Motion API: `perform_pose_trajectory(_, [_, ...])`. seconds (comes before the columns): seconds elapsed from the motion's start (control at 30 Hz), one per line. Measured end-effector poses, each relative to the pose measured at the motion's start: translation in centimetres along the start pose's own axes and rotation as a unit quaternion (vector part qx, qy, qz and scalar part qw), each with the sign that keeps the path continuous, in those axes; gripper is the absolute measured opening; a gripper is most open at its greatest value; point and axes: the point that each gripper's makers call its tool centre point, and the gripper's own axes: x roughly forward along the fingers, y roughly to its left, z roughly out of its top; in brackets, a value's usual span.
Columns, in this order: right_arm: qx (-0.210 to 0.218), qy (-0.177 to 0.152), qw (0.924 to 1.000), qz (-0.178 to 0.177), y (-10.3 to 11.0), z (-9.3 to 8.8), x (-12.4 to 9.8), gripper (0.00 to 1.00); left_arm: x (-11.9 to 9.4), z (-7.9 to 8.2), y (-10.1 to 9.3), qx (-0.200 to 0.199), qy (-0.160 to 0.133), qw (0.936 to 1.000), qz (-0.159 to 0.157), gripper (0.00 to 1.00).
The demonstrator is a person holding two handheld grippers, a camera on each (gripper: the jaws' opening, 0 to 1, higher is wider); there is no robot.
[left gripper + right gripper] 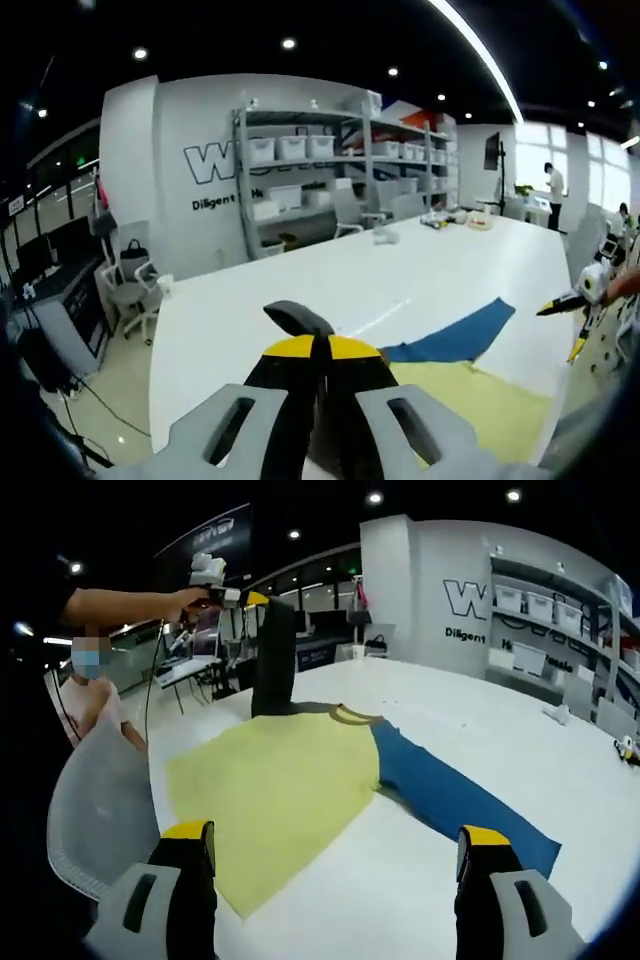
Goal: Fold the garment on the visible template until the final outline fits inside the template.
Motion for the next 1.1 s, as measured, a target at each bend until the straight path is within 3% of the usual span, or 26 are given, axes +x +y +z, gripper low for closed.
perform_pose_trajectory(0.5, [0.022, -0.018, 0.9995, -0.013, 0.0, -0.1, -1.3, 1.0, 4.7, -0.7, -3.7, 0.001, 0.027, 0.9993, -0.024, 0.0])
perform_pose_trajectory(1.1, [0.038, -0.033, 0.9982, -0.034, 1.0, -0.2, -2.6, 1.0, 9.4, -3.4, -8.8, 0.018, 0.069, 0.995, -0.071, 0.0])
